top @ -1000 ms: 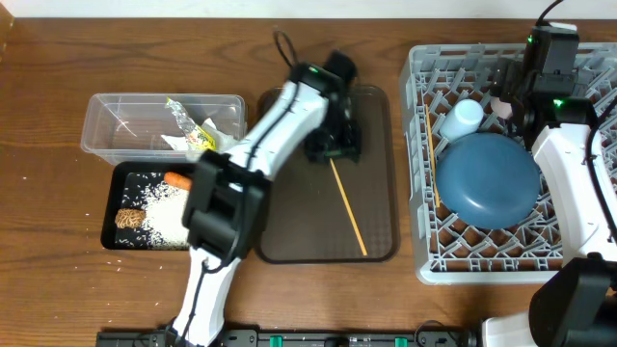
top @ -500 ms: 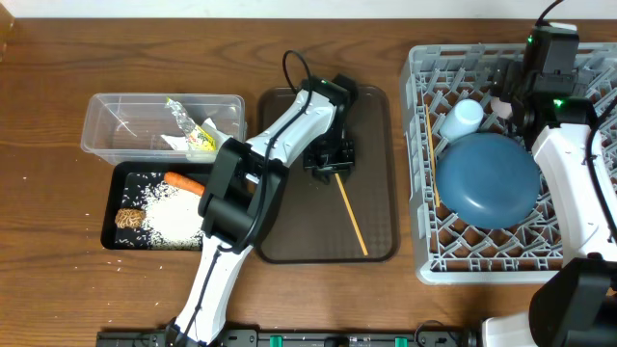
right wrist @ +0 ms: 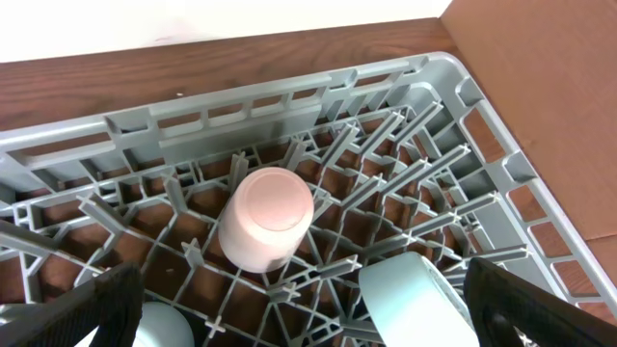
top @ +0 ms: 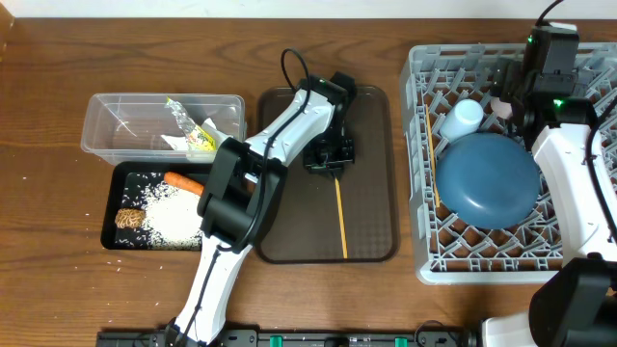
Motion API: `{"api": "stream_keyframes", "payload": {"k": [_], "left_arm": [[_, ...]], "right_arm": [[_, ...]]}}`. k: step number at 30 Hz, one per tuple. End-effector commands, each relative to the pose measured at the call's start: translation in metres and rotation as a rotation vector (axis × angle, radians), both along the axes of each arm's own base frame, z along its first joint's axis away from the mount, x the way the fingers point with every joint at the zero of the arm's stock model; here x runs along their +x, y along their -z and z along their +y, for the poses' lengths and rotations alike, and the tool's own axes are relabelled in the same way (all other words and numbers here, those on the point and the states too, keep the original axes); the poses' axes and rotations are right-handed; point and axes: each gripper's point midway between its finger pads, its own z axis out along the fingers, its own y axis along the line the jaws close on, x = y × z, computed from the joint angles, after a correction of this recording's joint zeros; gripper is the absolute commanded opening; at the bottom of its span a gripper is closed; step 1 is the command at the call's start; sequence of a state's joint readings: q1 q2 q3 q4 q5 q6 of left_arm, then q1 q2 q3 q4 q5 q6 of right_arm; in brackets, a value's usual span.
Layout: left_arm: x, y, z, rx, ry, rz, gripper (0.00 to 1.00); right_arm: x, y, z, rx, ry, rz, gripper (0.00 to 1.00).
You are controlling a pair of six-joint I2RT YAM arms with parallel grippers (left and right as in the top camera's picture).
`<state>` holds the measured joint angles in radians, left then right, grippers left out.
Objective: Sort waste into correct bins and load items into the dishwasher rack
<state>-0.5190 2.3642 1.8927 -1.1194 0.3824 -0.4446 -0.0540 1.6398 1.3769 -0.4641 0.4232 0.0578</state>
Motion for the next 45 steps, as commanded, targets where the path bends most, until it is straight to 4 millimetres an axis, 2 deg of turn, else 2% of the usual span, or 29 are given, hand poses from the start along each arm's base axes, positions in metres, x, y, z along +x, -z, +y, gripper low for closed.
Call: {"api": "stream_keyframes", "payload": {"k": [1,4,7,12,16,22,26,31,35,38,39,40,41,45], "left_arm": [[0.007,0.012,0.018,0.042,-0.021,0.002,0.05],[0.014,0.009,0.024,0.039,-0.043,-0.004,0.06],[0.031,-0.002,0.032,0.034,-0.069,-0.047,0.06],[0.058,-0.038,0.04,0.008,-0.082,-0.16,0.06],[0.065,-0.07,0.036,-0.032,-0.077,-0.232,0.06],[0.071,-0.12,0.012,-0.189,-0.055,-0.335,0.06],[0.078,-0.142,0.009,-0.224,-0.05,-0.409,0.06],[0.08,-0.147,0.003,-0.257,-0.03,-0.427,0.06],[0.088,-0.142,0.014,-0.181,-0.032,-0.468,0.06],[0.094,-0.144,0.009,-0.194,-0.032,-0.498,0.07],[0.097,-0.146,0.005,-0.204,-0.029,-0.516,0.13],[0.1,-0.147,0.001,-0.213,-0.024,-0.534,0.25],[0.103,-0.147,-0.004,-0.223,-0.018,-0.548,0.33],[0.098,-0.134,-0.022,-0.228,0.016,-0.538,0.41]], "right_arm": [[-0.001,-0.004,-0.003,0.001,0.021,-0.014,0.99],[-0.001,-0.004,-0.003,0.001,0.021,-0.014,0.99],[-0.001,-0.004,-0.003,0.001,0.021,-0.014,0.99],[-0.001,-0.004,-0.003,0.001,0.021,-0.014,0.99],[-0.001,-0.004,-0.003,0.001,0.021,-0.014,0.99],[-0.001,-0.004,-0.003,0.001,0.021,-0.014,0.99],[-0.001,-0.004,-0.003,0.001,0.021,-0.014,0.99],[-0.001,-0.004,-0.003,0.001,0.021,-0.014,0.99],[-0.001,-0.004,-0.003,0.001,0.021,-0.014,0.99],[-0.001,-0.004,-0.003,0.001,0.021,-0.014,0.99],[-0.001,-0.004,-0.003,0.001,0.021,-0.014,0.99],[-0.001,-0.004,-0.003,0.001,0.021,-0.014,0.99],[-0.001,-0.004,-0.003,0.001,0.021,-0.014,0.99],[-0.001,-0.004,-0.003,0.001,0.021,-0.014,0.99]]}}
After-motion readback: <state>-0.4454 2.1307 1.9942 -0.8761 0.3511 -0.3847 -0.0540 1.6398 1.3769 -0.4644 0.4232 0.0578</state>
